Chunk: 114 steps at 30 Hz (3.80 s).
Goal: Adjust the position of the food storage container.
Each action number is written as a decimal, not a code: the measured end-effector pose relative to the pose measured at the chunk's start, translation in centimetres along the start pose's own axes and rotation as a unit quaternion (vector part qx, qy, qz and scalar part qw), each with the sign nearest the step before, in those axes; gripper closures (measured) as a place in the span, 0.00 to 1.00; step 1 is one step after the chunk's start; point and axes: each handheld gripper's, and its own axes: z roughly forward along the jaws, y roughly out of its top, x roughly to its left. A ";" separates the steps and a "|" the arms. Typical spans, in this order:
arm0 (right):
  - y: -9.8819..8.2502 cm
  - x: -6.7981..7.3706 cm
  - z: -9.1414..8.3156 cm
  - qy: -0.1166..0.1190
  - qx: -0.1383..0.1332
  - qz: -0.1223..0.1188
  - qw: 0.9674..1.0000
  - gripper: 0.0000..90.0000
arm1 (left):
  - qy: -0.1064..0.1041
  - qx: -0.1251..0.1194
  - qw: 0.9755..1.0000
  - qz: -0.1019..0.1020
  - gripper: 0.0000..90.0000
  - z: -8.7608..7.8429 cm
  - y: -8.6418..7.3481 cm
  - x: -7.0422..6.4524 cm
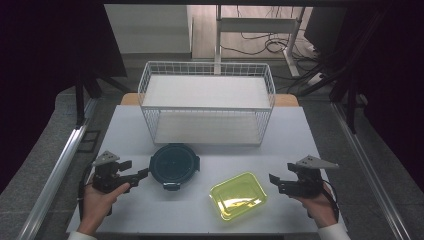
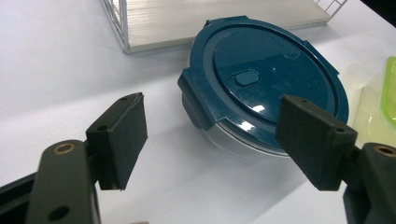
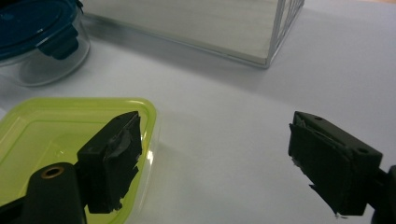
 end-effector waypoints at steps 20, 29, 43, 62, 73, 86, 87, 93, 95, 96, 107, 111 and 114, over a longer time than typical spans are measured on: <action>0.4 0.2 0.0 0.000 0.004 0.016 1.000 0.22 | 0.004 -0.002 1.000 -0.004 0.28 -0.5 -0.1 0.2; 0.2 0.1 0.2 -0.005 0.013 0.013 1.000 0.23 | 0.003 -0.002 1.000 -0.007 0.28 -0.6 -0.1 0.3; 0.3 0.2 0.2 -0.004 0.014 0.015 1.000 0.24 | 0.006 0.001 1.000 -0.010 0.28 -0.8 -0.2 0.4; 0.3 0.1 0.2 -0.008 0.025 0.022 0.999 0.25 | 0.015 0.096 0.994 -0.039 0.76 0.1 -0.8 1.8; 0.2 0.3 0.5 -0.007 0.031 0.019 0.999 0.25 | 0.016 0.130 0.991 -0.038 0.97 1.7 -1.5 0.8; 0.3 0.5 0.5 -0.006 0.034 0.019 0.999 0.25 | 0.029 0.136 0.990 -0.035 1.00 3.3 -1.5 -0.3; 0.3 0.5 0.5 -0.006 0.034 0.019 0.999 0.25 | 0.029 0.134 0.990 -0.034 1.00 3.4 -1.4 -0.4; 0.2 0.5 0.6 -0.007 0.035 0.017 0.999 0.25 | 0.028 0.125 0.991 -0.030 1.00 4.1 -0.8 -0.7; 0.2 0.5 0.6 -0.008 0.037 0.018 0.999 0.25 | 0.027 0.129 0.991 -0.027 1.00 4.3 -0.6 -0.6; 0.2 0.5 0.6 -0.009 0.037 0.018 0.999 0.25 | 0.027 0.129 0.991 -0.027 1.00 4.3 -0.6 -0.6; 0.1 0.4 0.5 -0.009 0.036 0.018 0.999 0.25 | 0.033 0.127 0.990 -0.051 1.00 3.6 -0.3 1.1; 0.1 0.3 0.6 -0.010 0.037 0.019 0.999 0.25 | 0.033 0.116 0.991 -0.056 1.00 4.0 0.1 1.7; 0.1 0.4 0.6 -0.010 0.037 0.018 0.999 0.25 | 0.028 0.116 0.991 -0.056 1.00 4.3 0.3 1.5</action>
